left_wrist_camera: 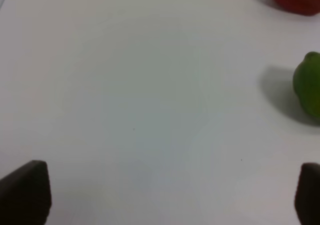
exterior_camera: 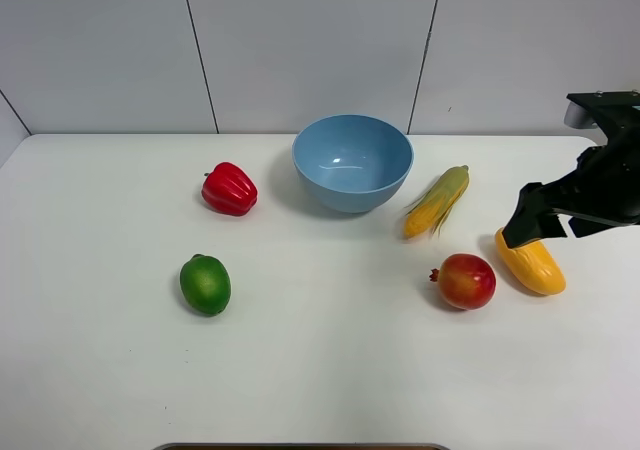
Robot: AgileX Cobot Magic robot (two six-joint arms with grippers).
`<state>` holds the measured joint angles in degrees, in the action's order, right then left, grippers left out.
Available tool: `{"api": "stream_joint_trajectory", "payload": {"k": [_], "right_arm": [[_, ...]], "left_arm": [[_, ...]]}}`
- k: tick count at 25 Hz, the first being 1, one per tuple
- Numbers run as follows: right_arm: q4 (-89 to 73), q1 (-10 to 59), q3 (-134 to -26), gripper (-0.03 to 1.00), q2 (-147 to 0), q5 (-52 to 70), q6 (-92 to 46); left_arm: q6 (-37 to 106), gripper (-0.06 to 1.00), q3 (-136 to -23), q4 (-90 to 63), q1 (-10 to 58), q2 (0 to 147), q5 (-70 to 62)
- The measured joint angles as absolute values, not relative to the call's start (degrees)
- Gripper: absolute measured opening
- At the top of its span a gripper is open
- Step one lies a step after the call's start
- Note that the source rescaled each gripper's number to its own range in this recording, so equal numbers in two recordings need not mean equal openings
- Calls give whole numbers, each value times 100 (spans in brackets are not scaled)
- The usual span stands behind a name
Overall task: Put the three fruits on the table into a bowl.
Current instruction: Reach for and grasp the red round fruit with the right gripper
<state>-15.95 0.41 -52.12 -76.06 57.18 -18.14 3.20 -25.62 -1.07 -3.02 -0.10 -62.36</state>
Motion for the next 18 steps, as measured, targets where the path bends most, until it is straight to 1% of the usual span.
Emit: {"api": "stream_joint_trajectory", "payload": {"k": [1,2,4,5,7,11,18], "right_arm": [[-1602,41,-5212,71,-7652,5713,-1842],[-1626,41,-5212,76,-7720,5719,-1853],[-1625,74,-5212,88,-7877,5681,-1853],[-1611,129,-5212,93,-7980,5632,-1853],[-1561,272,-5217,98,-8211,5512,-1858],[-1531,522,-5217,100,-8698,5297,-1858],[-1531,762,-5217,100,-9319,4897,-1858]], "left_arm": [[320,100,-2562,-107,-302,-10,-6236],[320,100,-2562,-107,-302,-10,-6236],[320,100,-2562,-107,-302,-10,-6236],[320,100,-2562,-107,-302,-10,-6236],[320,100,-2562,-107,-302,-10,-6236],[320,100,-2562,-107,-302,-10,-6236],[320,100,-2562,-107,-302,-10,-6236]]}}
